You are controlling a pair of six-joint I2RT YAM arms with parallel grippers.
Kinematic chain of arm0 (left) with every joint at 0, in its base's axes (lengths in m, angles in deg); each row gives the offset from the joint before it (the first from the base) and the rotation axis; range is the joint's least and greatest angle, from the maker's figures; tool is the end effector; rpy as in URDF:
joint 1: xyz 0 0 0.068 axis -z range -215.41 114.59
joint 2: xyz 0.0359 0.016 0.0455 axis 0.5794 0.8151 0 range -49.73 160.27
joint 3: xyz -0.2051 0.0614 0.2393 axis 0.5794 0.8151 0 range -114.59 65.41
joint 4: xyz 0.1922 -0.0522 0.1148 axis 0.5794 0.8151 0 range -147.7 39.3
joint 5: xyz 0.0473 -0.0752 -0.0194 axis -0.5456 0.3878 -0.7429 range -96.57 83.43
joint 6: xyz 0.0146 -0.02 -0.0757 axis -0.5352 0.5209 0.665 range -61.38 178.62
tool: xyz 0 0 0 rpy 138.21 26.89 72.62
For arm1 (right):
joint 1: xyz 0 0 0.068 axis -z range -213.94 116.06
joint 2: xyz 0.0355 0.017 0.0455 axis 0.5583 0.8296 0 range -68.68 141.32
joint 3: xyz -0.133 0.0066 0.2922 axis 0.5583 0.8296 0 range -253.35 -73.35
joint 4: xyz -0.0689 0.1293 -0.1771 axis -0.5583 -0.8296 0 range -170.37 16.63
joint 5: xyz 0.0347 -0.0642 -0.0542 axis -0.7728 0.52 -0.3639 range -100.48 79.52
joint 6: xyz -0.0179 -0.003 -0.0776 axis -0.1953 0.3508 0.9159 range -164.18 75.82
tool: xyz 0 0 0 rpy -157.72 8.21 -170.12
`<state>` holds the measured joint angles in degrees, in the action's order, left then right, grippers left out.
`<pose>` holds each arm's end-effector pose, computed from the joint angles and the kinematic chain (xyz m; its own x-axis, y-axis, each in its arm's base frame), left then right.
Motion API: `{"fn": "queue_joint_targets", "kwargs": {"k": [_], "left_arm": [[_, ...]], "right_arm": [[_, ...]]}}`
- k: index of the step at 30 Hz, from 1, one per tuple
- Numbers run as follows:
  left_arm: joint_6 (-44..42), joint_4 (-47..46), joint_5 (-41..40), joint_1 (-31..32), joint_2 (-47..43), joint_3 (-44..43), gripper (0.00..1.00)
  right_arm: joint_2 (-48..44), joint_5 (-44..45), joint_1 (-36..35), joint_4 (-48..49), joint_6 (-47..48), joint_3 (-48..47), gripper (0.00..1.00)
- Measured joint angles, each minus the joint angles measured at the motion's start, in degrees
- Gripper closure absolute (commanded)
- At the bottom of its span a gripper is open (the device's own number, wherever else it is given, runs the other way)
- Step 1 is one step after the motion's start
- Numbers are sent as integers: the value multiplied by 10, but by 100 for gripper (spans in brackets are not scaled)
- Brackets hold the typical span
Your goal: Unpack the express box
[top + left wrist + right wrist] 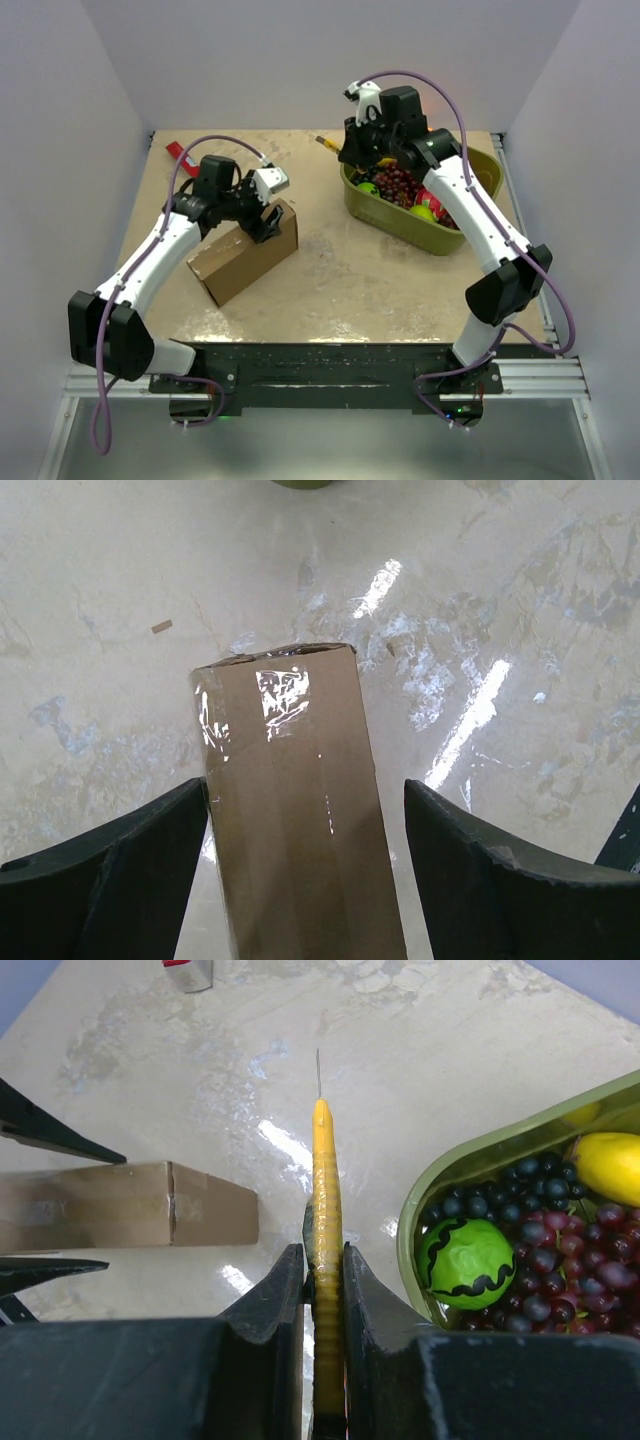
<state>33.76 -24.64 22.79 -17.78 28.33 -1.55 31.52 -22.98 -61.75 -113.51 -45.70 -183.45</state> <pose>0.2468 -0.1137 0.3455 -0.3506 0.4958 -0.7945 0.8227 0.5684 -0.0084 0.3422 0.1974 0.4466 -0.4618 -0.2143 -0.8607 -0.6088 0.7823 0.1318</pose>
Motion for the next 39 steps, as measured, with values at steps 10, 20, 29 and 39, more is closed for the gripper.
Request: {"fn": "queue_joint_targets", "kwargs": {"k": [10, 20, 29, 39], "left_arm": [[-8, 4, -24, 0, 43, -24, 16], [-8, 19, 30, -17, 88, -115, 14], [12, 26, 128, -17, 90, -216, 17], [10, 18, 207, -16, 94, -284, 21]], "right_arm": [[0, -26, 12, 8, -10, 0, 100], [-2, -37, 12, 7, 26, 17, 100], [-36, -135, 16, 2, 179, 56, 100], [-35, -247, 16, -69, 344, 39, 100]]}}
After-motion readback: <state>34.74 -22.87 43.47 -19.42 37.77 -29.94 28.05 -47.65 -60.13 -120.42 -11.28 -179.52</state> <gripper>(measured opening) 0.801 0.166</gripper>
